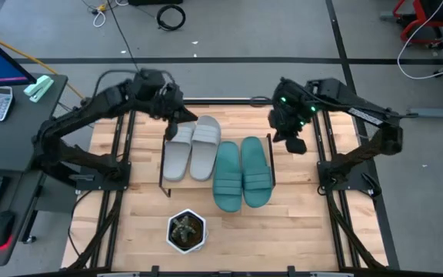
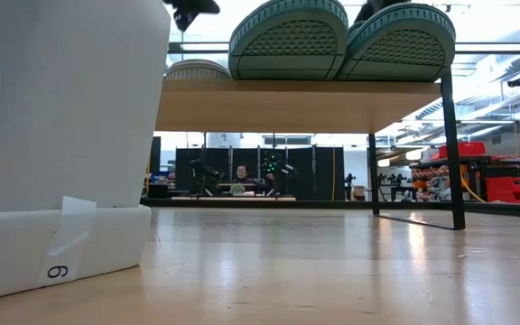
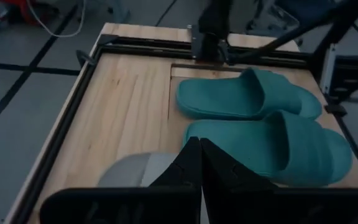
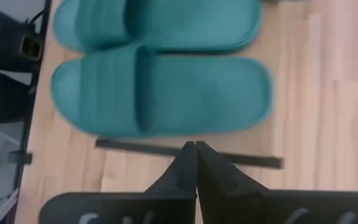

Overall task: Pick and place slides into the shelf
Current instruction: Return to Home Position

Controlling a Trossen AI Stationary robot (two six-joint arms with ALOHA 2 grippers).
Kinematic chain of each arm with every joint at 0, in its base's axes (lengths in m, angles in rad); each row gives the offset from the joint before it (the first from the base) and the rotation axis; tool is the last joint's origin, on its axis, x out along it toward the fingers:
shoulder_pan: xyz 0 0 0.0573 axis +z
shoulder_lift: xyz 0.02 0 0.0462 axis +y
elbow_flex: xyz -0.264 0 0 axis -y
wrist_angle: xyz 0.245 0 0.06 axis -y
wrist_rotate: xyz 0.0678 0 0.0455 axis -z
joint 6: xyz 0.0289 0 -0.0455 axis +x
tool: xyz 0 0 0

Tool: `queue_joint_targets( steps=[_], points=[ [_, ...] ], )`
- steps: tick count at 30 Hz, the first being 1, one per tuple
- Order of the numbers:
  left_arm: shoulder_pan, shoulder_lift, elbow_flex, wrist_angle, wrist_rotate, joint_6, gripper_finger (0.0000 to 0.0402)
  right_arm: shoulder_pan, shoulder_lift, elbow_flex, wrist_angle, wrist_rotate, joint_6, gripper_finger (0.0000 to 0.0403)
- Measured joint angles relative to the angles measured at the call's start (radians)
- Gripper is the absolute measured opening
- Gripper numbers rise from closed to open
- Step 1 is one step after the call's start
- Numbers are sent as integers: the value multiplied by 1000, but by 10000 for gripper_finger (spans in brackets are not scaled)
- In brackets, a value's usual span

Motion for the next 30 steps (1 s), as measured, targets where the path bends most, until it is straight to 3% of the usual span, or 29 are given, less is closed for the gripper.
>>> queue_joint_targets(
  steps=[5, 14, 20, 30],
  points=[
    [-57, -121, -234, 232, -86, -115, 1, 29, -136, -150, 48, 3, 28, 1],
    [-173, -306, -536, 607, -240, -197, 1, 31, -357, -414, 265, -6, 183, 0],
    [-232, -398, -657, 640, -368, -234, 1, 46, -385, -496, 408, -61, 282, 0],
    [-269, -550, -820, 668, -421, -228, 2, 83, -350, -496, 506, -56, 382, 0]
  ],
)
